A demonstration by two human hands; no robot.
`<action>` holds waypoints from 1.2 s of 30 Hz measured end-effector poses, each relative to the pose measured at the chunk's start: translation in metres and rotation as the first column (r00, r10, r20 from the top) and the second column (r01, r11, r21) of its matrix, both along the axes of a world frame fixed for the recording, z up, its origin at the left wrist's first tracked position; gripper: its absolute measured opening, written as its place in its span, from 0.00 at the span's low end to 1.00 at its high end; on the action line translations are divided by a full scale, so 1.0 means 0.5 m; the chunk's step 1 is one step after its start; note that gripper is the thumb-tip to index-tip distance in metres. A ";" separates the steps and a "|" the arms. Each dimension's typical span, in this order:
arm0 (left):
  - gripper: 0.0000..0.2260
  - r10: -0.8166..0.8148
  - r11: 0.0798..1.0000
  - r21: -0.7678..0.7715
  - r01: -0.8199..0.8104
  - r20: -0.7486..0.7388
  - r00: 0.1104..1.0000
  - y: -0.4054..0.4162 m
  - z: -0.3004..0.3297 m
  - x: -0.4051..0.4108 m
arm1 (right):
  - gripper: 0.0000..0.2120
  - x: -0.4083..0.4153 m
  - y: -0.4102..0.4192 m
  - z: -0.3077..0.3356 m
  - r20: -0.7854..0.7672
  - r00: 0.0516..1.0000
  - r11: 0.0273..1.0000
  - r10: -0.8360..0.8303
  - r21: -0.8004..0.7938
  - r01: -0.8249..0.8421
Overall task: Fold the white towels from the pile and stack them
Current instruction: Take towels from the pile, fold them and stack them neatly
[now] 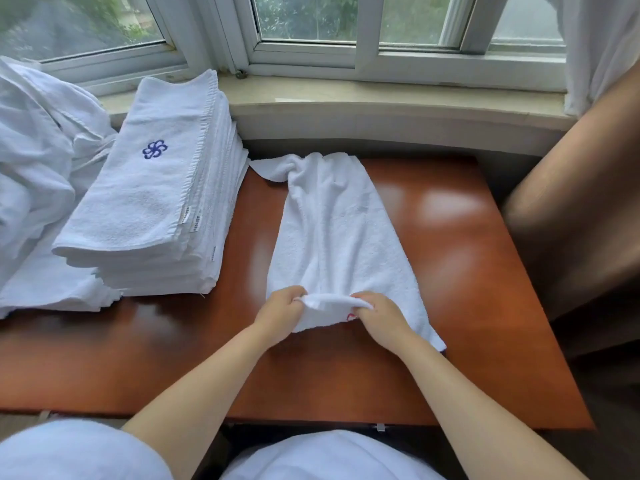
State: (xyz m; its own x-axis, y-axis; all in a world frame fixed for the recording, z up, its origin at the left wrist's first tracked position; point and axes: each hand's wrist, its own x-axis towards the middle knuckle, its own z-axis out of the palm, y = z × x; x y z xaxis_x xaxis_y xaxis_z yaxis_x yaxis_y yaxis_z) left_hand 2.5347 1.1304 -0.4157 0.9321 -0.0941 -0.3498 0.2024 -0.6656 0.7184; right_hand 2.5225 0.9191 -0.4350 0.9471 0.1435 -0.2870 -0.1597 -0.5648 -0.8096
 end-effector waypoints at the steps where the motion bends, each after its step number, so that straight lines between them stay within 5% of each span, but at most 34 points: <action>1: 0.05 0.045 0.991 -0.122 -0.049 -0.033 0.998 -0.007 0.006 0.010 | 0.11 0.005 -0.004 0.005 -0.105 0.992 0.988 -0.077 0.123 0.089; 3: 0.09 0.023 0.985 -0.170 -0.034 -0.064 0.998 -0.015 0.024 0.023 | 0.11 0.016 -0.011 0.015 -0.221 0.968 0.961 -0.122 0.218 0.171; 9: 0.16 -0.048 0.992 0.111 0.061 -0.112 0.993 -0.005 0.003 0.035 | 0.16 0.024 -0.017 0.012 -0.287 0.955 0.979 -0.071 0.164 0.122; 21: 0.24 -0.183 0.971 0.144 0.192 -0.071 0.980 0.021 0.014 0.032 | 0.15 0.033 -0.008 0.019 -0.279 0.954 0.984 -0.111 0.100 0.144; 25: 0.17 -0.303 0.914 0.235 0.330 -0.143 0.942 0.045 0.028 0.028 | 0.22 0.022 -0.030 0.039 -0.393 0.912 0.990 0.120 0.116 -0.081; 28: 0.36 -0.354 0.744 0.341 0.575 -0.528 0.772 0.049 0.044 0.005 | 0.34 0.020 -0.037 0.067 -0.610 0.717 0.857 0.338 -0.116 -0.502; 29: 0.38 -0.375 0.683 0.304 0.664 -0.635 0.676 0.047 0.050 -0.003 | 0.33 0.021 -0.035 0.072 -0.678 0.641 0.831 0.360 -0.079 -0.550; 31: 0.34 -0.388 0.716 0.089 0.693 -0.774 0.501 0.044 0.065 -0.005 | 0.26 0.016 -0.028 0.072 -0.745 0.554 0.875 0.372 0.083 -0.477; 33: 0.28 -0.386 0.803 -0.066 0.593 -0.815 0.433 0.042 0.085 0.007 | 0.19 0.016 -0.019 0.059 -0.653 0.713 0.964 0.257 0.121 -0.237; 34: 0.25 -0.370 0.833 -0.050 0.552 -0.792 0.486 0.041 0.090 0.017 | 0.17 0.022 -0.016 0.050 -0.548 0.828 0.992 0.118 0.100 -0.075; 36: 0.19 -0.304 0.878 0.127 0.462 -0.597 0.742 0.037 0.091 0.034 | 0.19 0.044 -0.016 0.037 -0.269 0.956 0.993 -0.115 -0.005 0.118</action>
